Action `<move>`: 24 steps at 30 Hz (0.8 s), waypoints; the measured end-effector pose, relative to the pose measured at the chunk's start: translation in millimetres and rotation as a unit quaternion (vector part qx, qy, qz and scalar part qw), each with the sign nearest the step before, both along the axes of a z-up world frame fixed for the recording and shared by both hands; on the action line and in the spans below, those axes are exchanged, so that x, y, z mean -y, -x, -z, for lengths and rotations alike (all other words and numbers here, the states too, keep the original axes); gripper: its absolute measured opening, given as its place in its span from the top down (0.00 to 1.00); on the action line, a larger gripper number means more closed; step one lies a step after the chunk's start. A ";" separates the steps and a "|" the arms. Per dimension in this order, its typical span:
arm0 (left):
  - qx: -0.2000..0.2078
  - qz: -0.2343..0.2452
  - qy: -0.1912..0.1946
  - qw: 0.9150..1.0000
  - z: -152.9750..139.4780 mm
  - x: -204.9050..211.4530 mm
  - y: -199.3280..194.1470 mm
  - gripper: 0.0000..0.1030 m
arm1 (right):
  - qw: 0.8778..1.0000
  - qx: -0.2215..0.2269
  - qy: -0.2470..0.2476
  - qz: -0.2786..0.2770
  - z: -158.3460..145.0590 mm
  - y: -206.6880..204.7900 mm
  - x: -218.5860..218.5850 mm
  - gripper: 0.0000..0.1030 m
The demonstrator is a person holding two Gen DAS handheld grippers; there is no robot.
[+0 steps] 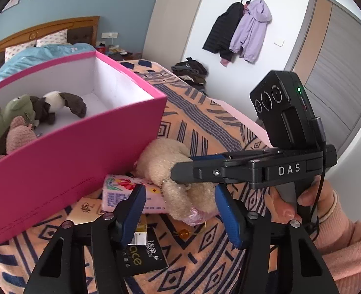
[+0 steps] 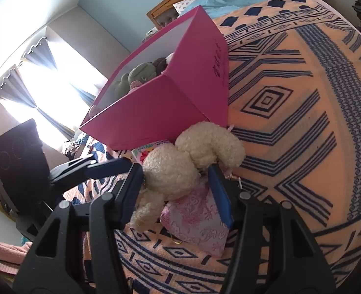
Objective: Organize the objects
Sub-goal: 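Grasp the cream fluffy dog plush with the right gripper, then carry the cream dog over the box and release it inside with the right gripper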
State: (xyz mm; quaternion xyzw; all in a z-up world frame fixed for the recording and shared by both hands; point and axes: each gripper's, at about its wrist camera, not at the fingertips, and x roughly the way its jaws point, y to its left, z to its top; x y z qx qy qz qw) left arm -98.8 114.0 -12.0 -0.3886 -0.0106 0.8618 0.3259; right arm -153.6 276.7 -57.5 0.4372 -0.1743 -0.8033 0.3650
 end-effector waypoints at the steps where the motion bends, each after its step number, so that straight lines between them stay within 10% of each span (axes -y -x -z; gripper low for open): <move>1: 0.003 0.002 0.000 1.000 1.3 -1.1 0.7 0.43 | 1.000 -0.001 0.000 -0.001 0.1 0.2 0.6 0.52; 24: -0.026 0.035 -0.059 0.997 -37.0 8.0 -16.4 0.57 | 0.994 -0.112 0.000 -0.013 -51.5 -39.0 0.0 0.63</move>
